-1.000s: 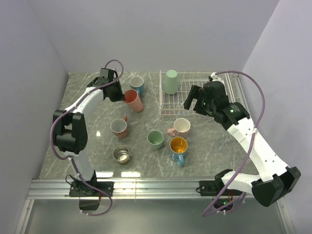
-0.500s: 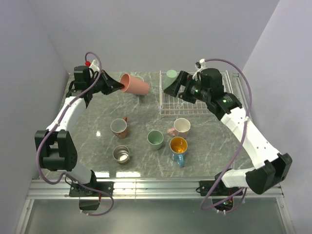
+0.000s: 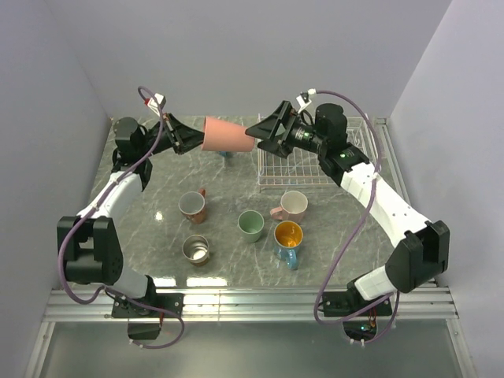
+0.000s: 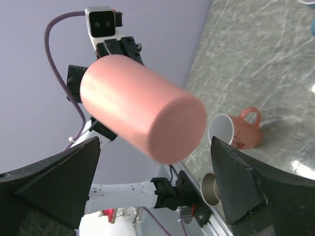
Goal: Load the cups into the dish rack
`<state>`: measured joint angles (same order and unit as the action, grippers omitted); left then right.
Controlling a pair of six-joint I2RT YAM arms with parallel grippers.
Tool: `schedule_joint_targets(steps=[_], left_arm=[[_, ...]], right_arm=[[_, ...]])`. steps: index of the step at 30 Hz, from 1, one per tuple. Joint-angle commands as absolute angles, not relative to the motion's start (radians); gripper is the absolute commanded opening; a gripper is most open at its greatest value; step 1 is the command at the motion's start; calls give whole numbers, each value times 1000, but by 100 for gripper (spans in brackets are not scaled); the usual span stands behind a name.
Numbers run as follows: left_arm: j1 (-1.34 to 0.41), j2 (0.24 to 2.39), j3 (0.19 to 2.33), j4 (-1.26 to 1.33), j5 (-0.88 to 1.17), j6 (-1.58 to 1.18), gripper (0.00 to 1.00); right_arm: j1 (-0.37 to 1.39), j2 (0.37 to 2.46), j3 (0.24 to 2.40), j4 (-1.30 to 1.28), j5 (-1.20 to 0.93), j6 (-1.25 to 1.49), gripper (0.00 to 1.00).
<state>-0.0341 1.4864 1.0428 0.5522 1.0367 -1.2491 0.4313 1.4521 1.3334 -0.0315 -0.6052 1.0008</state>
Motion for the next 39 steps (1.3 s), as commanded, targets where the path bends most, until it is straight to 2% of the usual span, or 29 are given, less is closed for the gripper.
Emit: schedule_joint_targets(steps=[1,13,21,27,34,39], left_arm=[[-35,1427,1039,710,1092,-1316,1],[-37,1425,954,936,1043,-1486,1],[-37,1514,864,1305,994,-1727,0],[-40,1506,853,1240,974,-1675,1],[-43,1465,884,990,945,-1505,0],[-41,1460,877,960,930,-1477,0]], right_arm=[[425,1463,1318,93,-657,1066,100],[431,1523,1310,230,-704,1175,100],[446,1546,1295,325,-738,1246,100],[451,1555,1310,342,-750,1264,100],[480,1578,1335,359,-770,1281,100],[494,1585,1341,368,-767,1287,97]])
